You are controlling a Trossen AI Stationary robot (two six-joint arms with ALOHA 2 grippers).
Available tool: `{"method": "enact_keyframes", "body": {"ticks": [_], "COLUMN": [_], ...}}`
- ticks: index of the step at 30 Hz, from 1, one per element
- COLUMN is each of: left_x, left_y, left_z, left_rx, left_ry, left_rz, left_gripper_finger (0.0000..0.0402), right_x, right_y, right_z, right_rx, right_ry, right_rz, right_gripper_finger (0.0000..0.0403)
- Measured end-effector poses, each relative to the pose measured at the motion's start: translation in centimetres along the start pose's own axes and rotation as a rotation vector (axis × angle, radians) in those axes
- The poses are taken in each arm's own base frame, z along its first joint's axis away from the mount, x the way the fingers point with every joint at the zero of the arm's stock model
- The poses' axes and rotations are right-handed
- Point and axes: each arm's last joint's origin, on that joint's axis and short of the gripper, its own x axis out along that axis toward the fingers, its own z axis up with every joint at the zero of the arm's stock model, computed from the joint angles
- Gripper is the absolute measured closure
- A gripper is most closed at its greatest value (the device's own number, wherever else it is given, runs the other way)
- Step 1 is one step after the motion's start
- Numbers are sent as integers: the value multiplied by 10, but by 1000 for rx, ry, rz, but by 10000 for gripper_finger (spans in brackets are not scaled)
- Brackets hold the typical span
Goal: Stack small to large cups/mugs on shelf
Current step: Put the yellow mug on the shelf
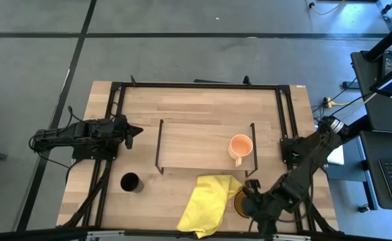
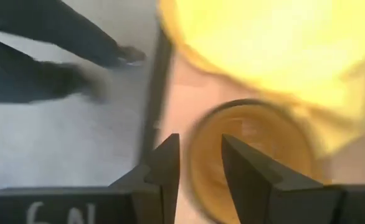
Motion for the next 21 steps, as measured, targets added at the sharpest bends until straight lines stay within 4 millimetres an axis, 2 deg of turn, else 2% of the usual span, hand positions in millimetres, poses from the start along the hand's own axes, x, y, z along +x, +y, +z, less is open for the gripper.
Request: {"method": "enact_keyframes", "body": {"ticks": [5, 9, 16, 21], "left_x": [0, 0, 0, 0], "left_y": [0, 0, 0, 0], "left_z": [0, 0, 0, 0], "left_rx": [0, 0, 0, 0], "left_ry": [0, 0, 0, 0], "left_rz": [0, 0, 0, 0], "left_gripper_finger": [381, 381, 381, 381], "right_x": [-17, -19, -24, -23], "right_y": [-9, -2, 28, 32], "right_z": [3, -3, -29, -33], "right_rx": [-281, -463, -672, -703], "right_ry": [88, 133, 171, 165], "right_rz": [-57, 12, 126, 128], "right_gripper_finger": [283, 283, 283, 283]}}
